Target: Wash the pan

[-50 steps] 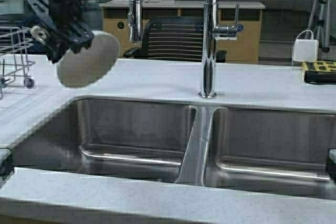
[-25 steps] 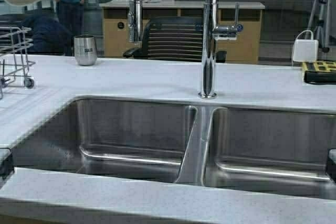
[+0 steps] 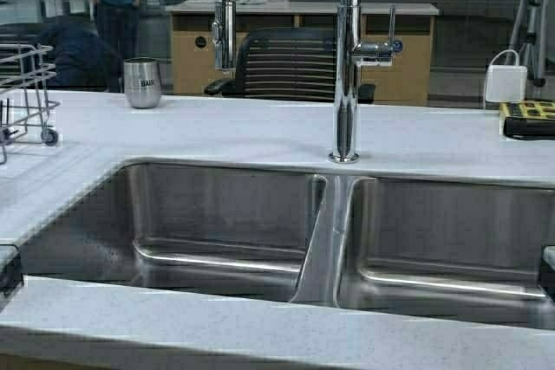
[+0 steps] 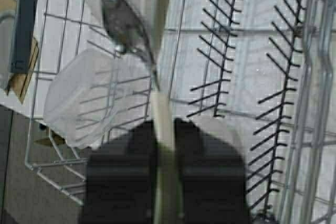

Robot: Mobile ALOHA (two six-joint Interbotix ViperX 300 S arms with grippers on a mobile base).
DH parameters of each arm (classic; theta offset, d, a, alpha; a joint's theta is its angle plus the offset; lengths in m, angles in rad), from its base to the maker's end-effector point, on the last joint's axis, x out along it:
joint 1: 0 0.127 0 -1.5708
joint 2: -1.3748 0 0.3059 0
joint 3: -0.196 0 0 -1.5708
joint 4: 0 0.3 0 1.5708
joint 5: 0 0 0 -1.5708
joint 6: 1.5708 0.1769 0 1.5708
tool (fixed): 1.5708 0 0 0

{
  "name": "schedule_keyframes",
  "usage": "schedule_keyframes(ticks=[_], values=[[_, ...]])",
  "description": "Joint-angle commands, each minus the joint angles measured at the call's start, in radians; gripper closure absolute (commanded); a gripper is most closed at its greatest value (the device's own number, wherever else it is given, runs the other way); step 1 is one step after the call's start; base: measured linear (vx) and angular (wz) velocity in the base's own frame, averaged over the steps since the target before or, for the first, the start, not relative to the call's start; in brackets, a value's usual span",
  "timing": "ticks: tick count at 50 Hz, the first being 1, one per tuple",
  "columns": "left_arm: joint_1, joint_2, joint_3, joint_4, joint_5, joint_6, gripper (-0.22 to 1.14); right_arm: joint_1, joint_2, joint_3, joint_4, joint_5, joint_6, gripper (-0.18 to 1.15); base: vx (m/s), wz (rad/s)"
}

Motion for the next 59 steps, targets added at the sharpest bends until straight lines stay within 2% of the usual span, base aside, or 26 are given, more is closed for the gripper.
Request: schedule_keyframes(ticks=[1, 24, 45, 59], values=[[0.051, 0.063, -0.041, 0.008, -0.017, 0.048, 0.89, 0.002, -0.006, -0.015, -0.002, -0.009, -0.002, 0.9, 0.0, 0.03], [0.144, 0.29, -0.104, 0.002, -0.097, 0.089, 0.89, 0.002, -0.006, -0.011, -0.003, -0.011, -0.005, 0.9, 0.0, 0.01], [0.204, 0.417, -0.161, -0.002, -0.109, 0.089, 0.89, 0.002, 0.023, -0.006, -0.003, -0.011, -0.005, 0.9, 0.0, 0.0], [0.207, 0.433, -0.192, -0.028, -0.12, 0.075, 0.89, 0.003, 0.035, -0.006, -0.003, -0.011, -0.005, 0.9, 0.0, 0.0]])
